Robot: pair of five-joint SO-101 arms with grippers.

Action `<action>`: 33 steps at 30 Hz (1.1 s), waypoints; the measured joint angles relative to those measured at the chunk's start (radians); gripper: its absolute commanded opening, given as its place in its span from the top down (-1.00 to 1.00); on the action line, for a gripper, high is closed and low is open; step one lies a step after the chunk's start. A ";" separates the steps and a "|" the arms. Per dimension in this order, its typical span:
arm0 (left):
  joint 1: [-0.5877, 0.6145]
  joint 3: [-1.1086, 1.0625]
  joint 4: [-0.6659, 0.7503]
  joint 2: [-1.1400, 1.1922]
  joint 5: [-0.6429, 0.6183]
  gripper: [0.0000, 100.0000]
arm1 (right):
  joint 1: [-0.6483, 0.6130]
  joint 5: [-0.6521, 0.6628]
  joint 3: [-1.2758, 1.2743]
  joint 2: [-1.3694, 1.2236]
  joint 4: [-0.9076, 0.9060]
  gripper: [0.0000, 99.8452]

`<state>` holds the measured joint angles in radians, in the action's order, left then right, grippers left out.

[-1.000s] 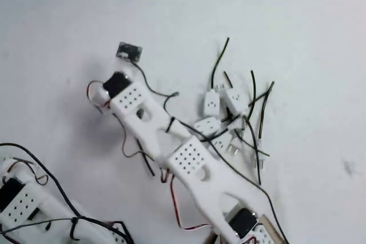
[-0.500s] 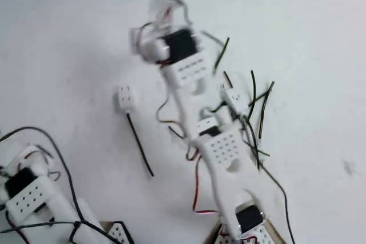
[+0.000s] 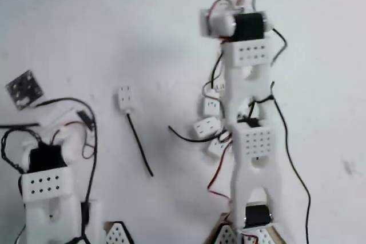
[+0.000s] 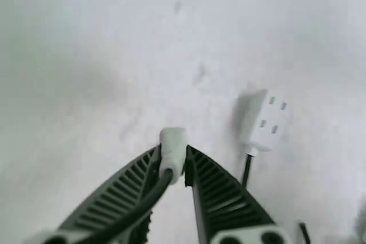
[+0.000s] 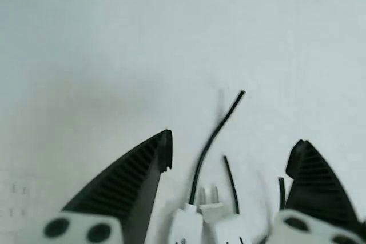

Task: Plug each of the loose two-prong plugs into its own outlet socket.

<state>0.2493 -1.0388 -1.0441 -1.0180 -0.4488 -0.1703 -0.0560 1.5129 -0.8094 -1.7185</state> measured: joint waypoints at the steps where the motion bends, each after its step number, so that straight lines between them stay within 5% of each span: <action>1: -0.032 0.032 -0.017 0.000 -0.006 0.95 | 0.023 0.003 -0.038 0.008 0.000 0.35; 13: -0.256 0.404 -0.140 0.428 -0.029 0.95 | 0.222 0.003 -0.594 0.198 0.000 0.35; 20: -0.390 0.500 -0.094 0.548 -0.089 0.95 | 0.281 -0.006 -0.864 0.207 0.000 0.35; 24: -0.423 0.520 -0.009 0.657 0.061 0.95 | 0.292 -0.048 -0.997 0.207 0.012 0.35; 30: -0.413 0.592 0.054 0.796 0.535 0.95 | 0.325 -0.124 -1.250 0.207 0.199 0.35; 33: -0.411 0.624 0.055 0.832 0.624 0.86 | 0.330 -0.164 -1.366 0.221 0.324 0.35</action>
<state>-0.1619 -0.4143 -0.9889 -0.1864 0.1757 0.1596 -0.2202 0.1473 -0.5884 -1.3947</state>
